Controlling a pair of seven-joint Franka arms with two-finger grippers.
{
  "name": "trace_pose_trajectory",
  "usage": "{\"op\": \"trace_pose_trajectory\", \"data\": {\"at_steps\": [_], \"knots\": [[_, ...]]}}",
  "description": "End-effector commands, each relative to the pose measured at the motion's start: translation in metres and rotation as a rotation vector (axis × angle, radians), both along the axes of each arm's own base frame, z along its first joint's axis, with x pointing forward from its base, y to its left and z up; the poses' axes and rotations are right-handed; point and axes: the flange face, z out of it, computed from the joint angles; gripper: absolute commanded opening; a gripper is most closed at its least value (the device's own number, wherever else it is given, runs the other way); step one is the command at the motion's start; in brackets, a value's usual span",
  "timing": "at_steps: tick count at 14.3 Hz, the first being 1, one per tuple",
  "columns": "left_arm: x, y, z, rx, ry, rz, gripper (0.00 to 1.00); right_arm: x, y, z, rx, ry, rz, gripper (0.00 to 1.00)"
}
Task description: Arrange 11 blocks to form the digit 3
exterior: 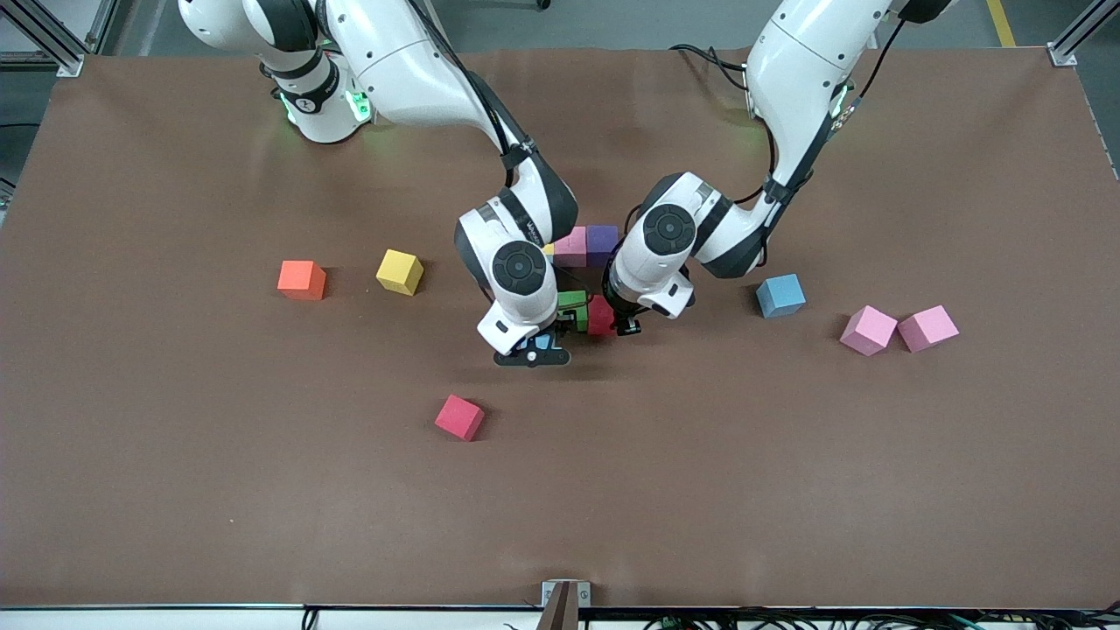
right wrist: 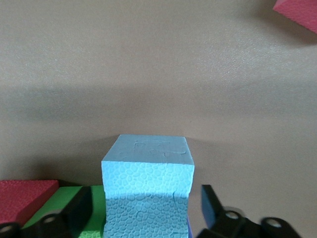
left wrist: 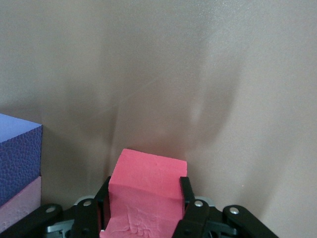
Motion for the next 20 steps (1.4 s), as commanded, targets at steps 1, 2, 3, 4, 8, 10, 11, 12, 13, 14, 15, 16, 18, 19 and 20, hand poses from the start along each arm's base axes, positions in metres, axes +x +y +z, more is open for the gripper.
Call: {"op": "trace_pose_trajectory", "data": {"at_steps": [1,2,3,4,8,10,11,12,13,14,15,16,18,19,20], "knots": [[0.003,-0.007,-0.008,0.008,-0.007,0.007,0.30,0.001,0.003,0.002,0.001,0.000,0.030,1.00],[0.003,-0.007,-0.008,0.008,-0.007,0.008,0.30,0.002,0.002,0.001,-0.002,0.004,0.031,1.00],[0.003,-0.007,-0.008,0.008,-0.007,0.008,0.30,0.001,0.002,0.001,-0.004,0.004,0.032,1.00],[0.003,-0.007,-0.008,0.008,-0.007,0.008,0.31,0.002,0.002,0.002,-0.009,-0.001,0.037,1.00],[0.004,-0.007,-0.007,0.007,-0.008,0.008,0.32,0.003,0.000,0.003,-0.015,-0.004,0.040,1.00],[0.006,-0.008,-0.005,0.003,-0.013,0.009,0.32,0.004,0.000,0.004,-0.015,-0.006,0.040,1.00],[0.006,-0.008,-0.006,0.004,-0.011,0.009,0.33,0.004,0.000,0.007,-0.014,-0.008,0.041,1.00],[0.005,-0.009,-0.005,0.003,-0.011,0.008,0.34,0.005,-0.001,0.009,-0.011,-0.010,0.038,1.00],[0.006,-0.009,-0.005,0.002,-0.012,0.008,0.34,0.007,-0.002,0.014,-0.005,-0.015,0.035,1.00],[0.006,-0.009,-0.005,0.002,-0.012,0.008,0.37,0.009,-0.003,0.017,-0.004,-0.017,0.032,1.00],[0.006,-0.009,-0.005,0.002,-0.012,0.008,0.43,0.008,-0.003,0.018,-0.003,-0.014,0.032,1.00],[0.006,-0.009,-0.006,0.003,-0.011,0.008,0.52,0.007,-0.006,0.018,-0.015,0.003,0.031,1.00],[0.006,-0.009,-0.007,0.005,-0.011,0.006,0.84,0.008,-0.007,0.027,-0.019,0.017,0.031,1.00],[0.006,-0.009,-0.008,0.010,-0.015,-0.006,1.00,0.009,-0.007,0.029,-0.018,0.016,0.030,1.00],[0.007,-0.009,-0.007,0.013,-0.021,-0.012,1.00,0.010,-0.007,0.031,-0.016,0.012,0.030,1.00]]}}
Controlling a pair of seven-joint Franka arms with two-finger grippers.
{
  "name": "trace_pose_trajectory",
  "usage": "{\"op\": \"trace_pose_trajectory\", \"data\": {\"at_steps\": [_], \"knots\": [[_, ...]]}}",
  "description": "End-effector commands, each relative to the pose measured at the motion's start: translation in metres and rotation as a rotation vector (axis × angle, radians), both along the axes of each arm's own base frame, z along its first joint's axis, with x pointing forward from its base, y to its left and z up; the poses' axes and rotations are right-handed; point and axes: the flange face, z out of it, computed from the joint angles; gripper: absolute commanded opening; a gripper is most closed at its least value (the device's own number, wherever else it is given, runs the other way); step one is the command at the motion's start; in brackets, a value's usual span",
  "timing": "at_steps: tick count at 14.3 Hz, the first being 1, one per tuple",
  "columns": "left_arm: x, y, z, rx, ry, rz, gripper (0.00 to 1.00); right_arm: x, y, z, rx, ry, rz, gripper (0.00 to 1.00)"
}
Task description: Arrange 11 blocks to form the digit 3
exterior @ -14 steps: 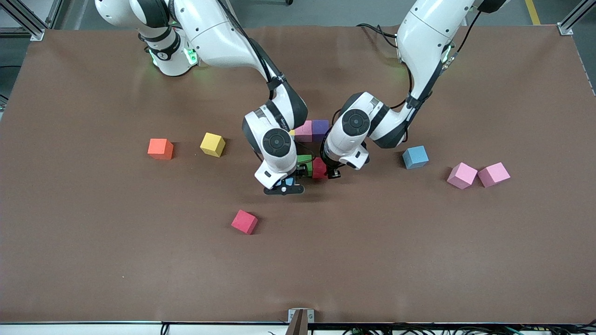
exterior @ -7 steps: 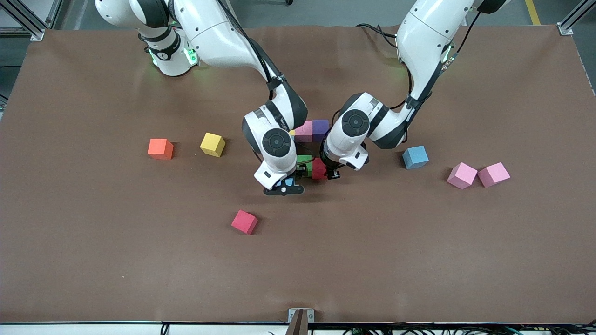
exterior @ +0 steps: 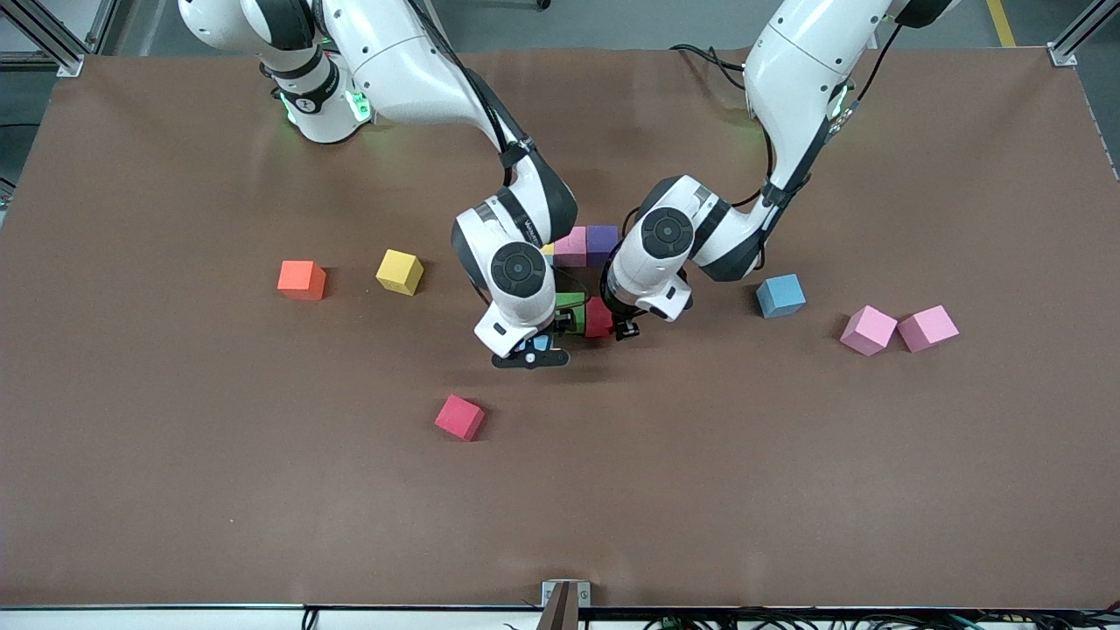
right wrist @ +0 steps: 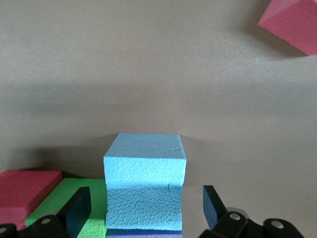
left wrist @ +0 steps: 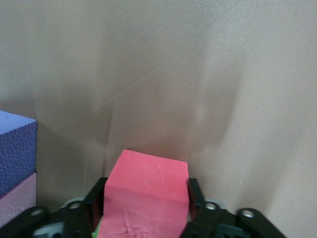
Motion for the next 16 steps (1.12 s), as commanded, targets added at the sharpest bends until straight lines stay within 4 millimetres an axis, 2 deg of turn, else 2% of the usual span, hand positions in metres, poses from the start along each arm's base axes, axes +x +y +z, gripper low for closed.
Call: {"op": "trace_pose_trajectory", "data": {"at_steps": [1,2,3,5,6,7,9,12,13,14,16], "knots": [[0.004,-0.006,-0.003,0.014,-0.018,-0.008,1.00,0.003,-0.004,0.014,-0.002,0.007,0.005,1.00],[0.003,-0.006,-0.003,0.015,-0.017,-0.008,1.00,0.003,-0.009,0.020,-0.012,0.026,-0.005,1.00],[0.004,-0.006,0.000,0.014,-0.020,-0.007,1.00,0.012,-0.021,0.036,-0.019,0.022,-0.025,1.00],[0.006,-0.005,0.007,0.015,-0.021,-0.008,1.00,0.033,-0.050,0.081,-0.004,-0.017,-0.074,1.00],[0.009,-0.004,0.010,0.019,-0.019,-0.008,1.00,0.038,-0.062,0.091,-0.016,-0.019,-0.102,1.00],[0.009,-0.004,0.015,0.023,-0.016,-0.010,1.00,0.050,-0.085,0.100,-0.048,-0.031,-0.135,1.00],[0.006,-0.005,0.022,0.028,-0.013,-0.016,1.00,0.079,-0.133,0.107,-0.083,-0.069,-0.204,1.00],[0.004,-0.004,0.042,0.051,0.003,-0.034,1.00,0.105,-0.174,0.105,-0.047,-0.088,-0.292,1.00],[0.002,-0.005,0.049,0.059,0.008,-0.051,1.00,0.113,-0.186,0.100,-0.025,-0.095,-0.319,1.00],[0.001,-0.002,0.065,0.069,0.008,-0.079,1.00,0.118,-0.192,0.093,-0.016,-0.096,-0.334,1.00],[0.002,0.006,0.099,0.088,0.006,-0.125,1.00,0.127,-0.194,0.074,0.011,-0.119,-0.348,1.00]]}}
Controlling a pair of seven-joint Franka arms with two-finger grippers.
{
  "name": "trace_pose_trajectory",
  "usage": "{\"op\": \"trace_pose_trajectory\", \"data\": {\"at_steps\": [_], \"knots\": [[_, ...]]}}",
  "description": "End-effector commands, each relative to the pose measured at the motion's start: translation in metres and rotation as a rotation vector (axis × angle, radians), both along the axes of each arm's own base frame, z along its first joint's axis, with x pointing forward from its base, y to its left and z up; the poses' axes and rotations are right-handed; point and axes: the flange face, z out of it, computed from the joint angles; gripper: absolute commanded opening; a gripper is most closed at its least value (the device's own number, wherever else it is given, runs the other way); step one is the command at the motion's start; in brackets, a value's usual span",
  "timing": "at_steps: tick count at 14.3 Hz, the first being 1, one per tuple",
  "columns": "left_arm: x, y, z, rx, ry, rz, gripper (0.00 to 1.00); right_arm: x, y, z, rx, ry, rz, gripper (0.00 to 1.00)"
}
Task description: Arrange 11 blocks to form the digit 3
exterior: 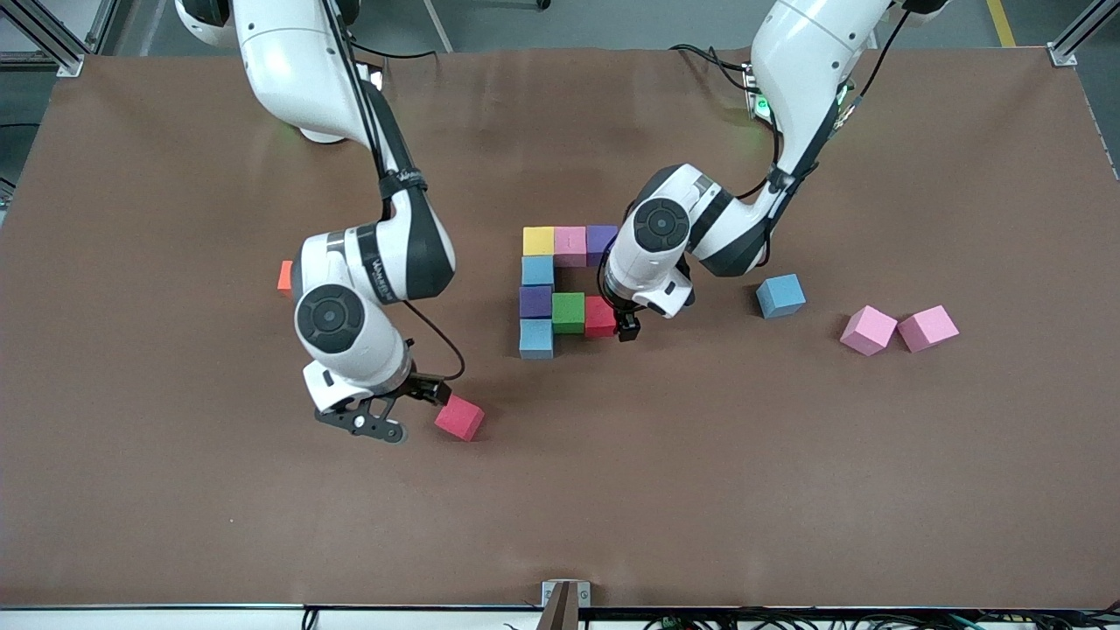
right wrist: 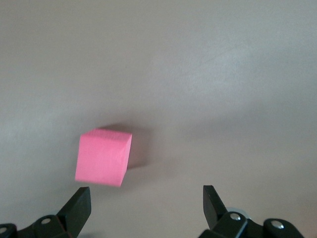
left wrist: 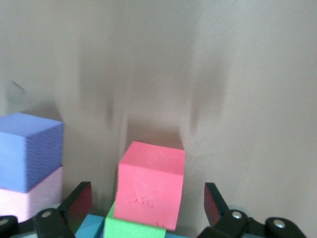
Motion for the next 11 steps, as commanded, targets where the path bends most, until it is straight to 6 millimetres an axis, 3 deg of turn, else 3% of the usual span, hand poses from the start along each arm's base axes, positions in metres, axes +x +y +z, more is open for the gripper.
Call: {"op": "trace_pose_trajectory", "data": {"at_steps": [1,2,5,8,11], "knots": [[-0.005,0.013,0.053,0.041,-0.011,-0.081,1.00,0.010,0.000,-0.026,0.070,-0.034,-0.026,1.00],[-0.002,0.024,0.066,0.055,-0.004,-0.123,1.00,0.013,0.001,-0.035,0.098,-0.038,-0.058,1.00],[0.024,0.078,0.093,0.064,-0.005,-0.251,1.00,0.020,0.046,-0.066,0.093,-0.013,-0.174,1.00],[0.053,0.143,0.106,0.057,-0.017,-0.417,1.00,0.019,0.051,-0.075,0.062,-0.016,-0.160,1.00],[0.077,0.197,0.105,0.075,-0.033,-0.581,1.00,0.012,0.057,-0.086,0.051,-0.007,-0.156,1.00]]}}
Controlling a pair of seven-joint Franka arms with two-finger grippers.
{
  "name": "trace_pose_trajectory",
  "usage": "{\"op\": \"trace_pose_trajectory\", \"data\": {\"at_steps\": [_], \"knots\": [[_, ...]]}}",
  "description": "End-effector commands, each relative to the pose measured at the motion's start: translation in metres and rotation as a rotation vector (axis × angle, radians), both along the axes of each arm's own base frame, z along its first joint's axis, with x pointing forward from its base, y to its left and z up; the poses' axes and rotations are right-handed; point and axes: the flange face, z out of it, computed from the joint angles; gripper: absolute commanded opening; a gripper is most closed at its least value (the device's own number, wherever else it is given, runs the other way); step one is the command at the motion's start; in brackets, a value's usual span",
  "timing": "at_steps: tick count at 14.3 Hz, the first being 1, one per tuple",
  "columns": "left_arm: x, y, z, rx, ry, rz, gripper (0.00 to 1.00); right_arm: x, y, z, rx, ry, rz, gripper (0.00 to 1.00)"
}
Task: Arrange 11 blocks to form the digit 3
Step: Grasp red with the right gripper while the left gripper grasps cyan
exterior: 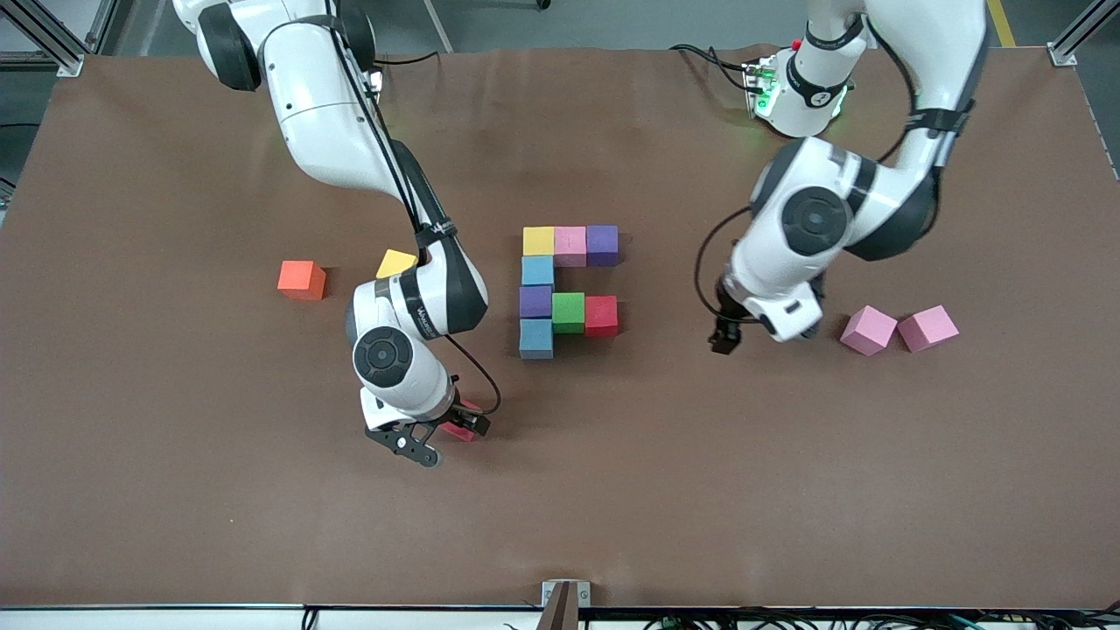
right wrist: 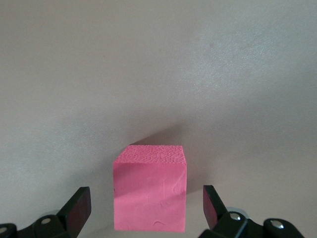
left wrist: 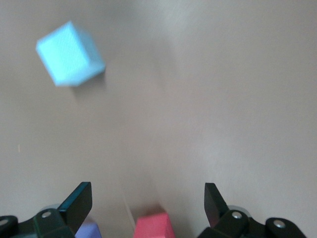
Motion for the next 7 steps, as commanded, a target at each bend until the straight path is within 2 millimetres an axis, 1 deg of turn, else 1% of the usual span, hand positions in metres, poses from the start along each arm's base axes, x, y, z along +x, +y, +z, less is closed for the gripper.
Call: {"op": "trace_pose_trajectory", "data": {"at_steps": [1,2,3,4,5,6,7], "knots": [[0.002,0.039,-0.005,0.053,-0.003,-0.196,1.00,-0.004,0.011,-0.006,-0.026,-0.006,0.004,1.00],[0.004,0.051,-0.010,0.062,-0.001,-0.274,1.00,-0.006,0.014,-0.009,-0.036,-0.013,0.011,1.00],[0.005,0.059,-0.015,0.073,0.002,-0.340,1.00,-0.008,0.015,-0.015,-0.039,-0.012,0.010,1.00],[0.009,0.071,-0.019,0.082,0.008,-0.390,1.00,-0.008,0.015,-0.015,-0.039,-0.013,0.010,1.00],[0.008,0.079,-0.027,0.095,0.022,-0.467,1.00,-0.008,0.014,-0.016,-0.038,-0.012,0.009,0.98],[0.006,0.086,-0.033,0.105,0.031,-0.542,1.00,-0.009,0.014,-0.018,-0.038,-0.008,0.010,0.94],[0.003,0.096,-0.040,0.109,0.037,-0.602,1.00,-0.009,0.013,-0.018,-0.040,-0.007,0.011,0.80]]}}
